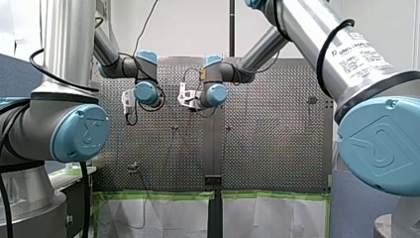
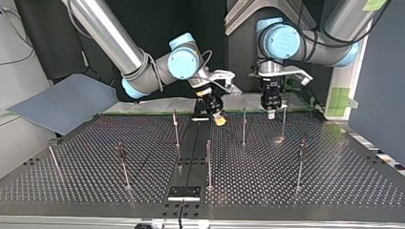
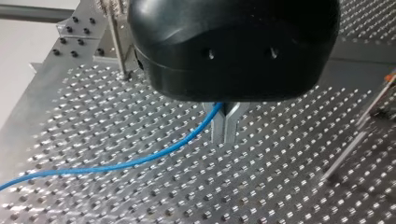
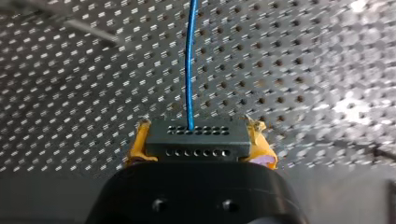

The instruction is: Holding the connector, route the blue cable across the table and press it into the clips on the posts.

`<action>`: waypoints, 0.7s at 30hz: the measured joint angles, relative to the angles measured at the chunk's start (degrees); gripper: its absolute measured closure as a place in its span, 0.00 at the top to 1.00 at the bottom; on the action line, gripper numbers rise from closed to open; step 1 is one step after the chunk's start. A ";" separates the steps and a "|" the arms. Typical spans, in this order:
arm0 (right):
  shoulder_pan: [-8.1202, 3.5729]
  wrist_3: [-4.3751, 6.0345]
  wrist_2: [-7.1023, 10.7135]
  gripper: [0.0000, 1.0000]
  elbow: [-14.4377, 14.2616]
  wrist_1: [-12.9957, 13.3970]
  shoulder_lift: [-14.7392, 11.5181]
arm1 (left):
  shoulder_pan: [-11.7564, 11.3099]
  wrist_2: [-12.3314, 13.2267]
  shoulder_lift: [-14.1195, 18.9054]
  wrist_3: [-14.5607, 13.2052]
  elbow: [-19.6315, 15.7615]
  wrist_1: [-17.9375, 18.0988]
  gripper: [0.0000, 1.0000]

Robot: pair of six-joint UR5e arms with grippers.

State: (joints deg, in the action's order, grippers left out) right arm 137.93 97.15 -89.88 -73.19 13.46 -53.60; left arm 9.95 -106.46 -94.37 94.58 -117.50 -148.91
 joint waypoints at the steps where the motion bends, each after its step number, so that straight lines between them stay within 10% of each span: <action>1: -0.08 -0.01 -0.01 0.00 -0.36 0.02 0.02 | 0.21 -0.05 -0.29 0.02 -0.21 0.11 0.00; 21: -0.58 0.41 0.08 0.00 -1.86 0.40 3.67 | 3.09 -2.77 -8.32 0.83 -5.51 8.19 0.00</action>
State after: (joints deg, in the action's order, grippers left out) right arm 137.35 97.56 -89.79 -75.04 13.86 -49.93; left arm 13.04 -109.23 -102.69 95.42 -123.01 -140.72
